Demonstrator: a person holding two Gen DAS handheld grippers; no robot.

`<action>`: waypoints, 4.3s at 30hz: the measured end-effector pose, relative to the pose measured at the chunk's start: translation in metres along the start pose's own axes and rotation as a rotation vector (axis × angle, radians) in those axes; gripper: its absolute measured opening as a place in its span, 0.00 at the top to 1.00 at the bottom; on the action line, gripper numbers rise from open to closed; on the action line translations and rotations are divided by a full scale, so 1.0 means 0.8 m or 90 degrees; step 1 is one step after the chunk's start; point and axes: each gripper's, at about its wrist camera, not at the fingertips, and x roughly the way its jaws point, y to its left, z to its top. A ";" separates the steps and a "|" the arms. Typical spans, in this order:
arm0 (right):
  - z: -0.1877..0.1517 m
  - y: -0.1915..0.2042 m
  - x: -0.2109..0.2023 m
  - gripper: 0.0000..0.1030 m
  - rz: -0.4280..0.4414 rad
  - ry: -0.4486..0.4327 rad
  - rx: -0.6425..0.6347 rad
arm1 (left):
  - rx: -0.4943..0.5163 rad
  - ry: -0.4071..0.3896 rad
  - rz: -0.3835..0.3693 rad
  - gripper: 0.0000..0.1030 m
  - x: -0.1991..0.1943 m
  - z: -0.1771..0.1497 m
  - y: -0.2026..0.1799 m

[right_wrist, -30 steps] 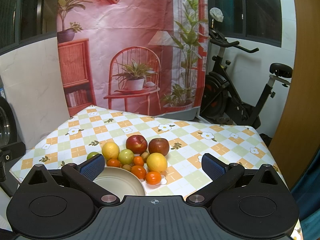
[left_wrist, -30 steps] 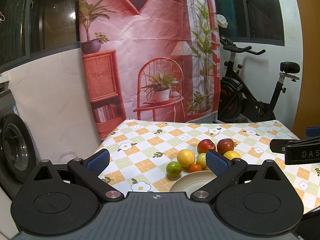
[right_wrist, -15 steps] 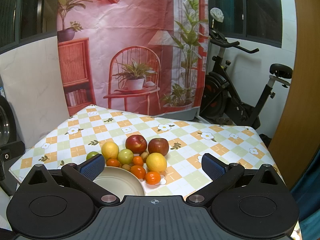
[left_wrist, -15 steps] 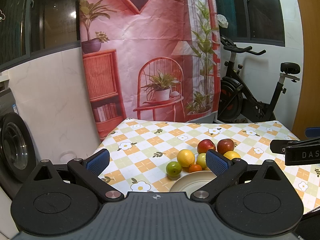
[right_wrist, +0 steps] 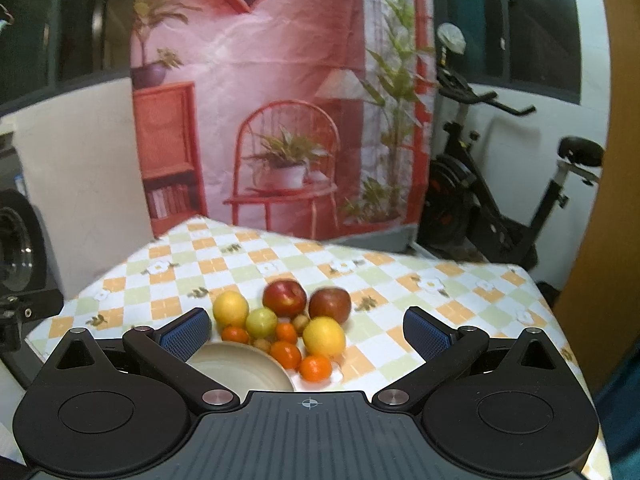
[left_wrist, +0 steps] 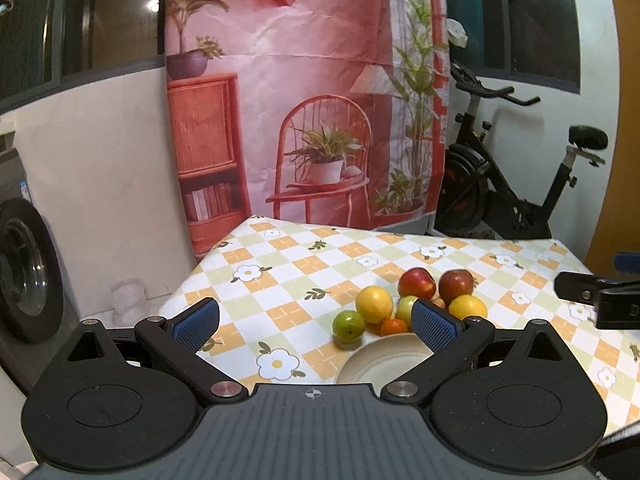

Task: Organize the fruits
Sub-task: 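Move left gripper toward green apple while right gripper approaches a tangerine, then close left gripper on green apple while right gripper closes on tangerine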

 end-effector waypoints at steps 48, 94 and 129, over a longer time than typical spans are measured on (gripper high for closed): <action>-0.108 -0.105 0.252 0.21 0.143 0.041 0.016 | -0.057 -0.024 0.015 0.10 0.180 -0.014 0.020; -0.120 -0.089 0.261 0.64 0.277 0.108 0.004 | -0.051 0.046 -0.055 0.28 0.204 -0.040 0.009; -0.122 -0.096 0.253 0.64 0.239 0.083 0.018 | -0.094 0.165 -0.152 0.42 0.319 -0.050 0.005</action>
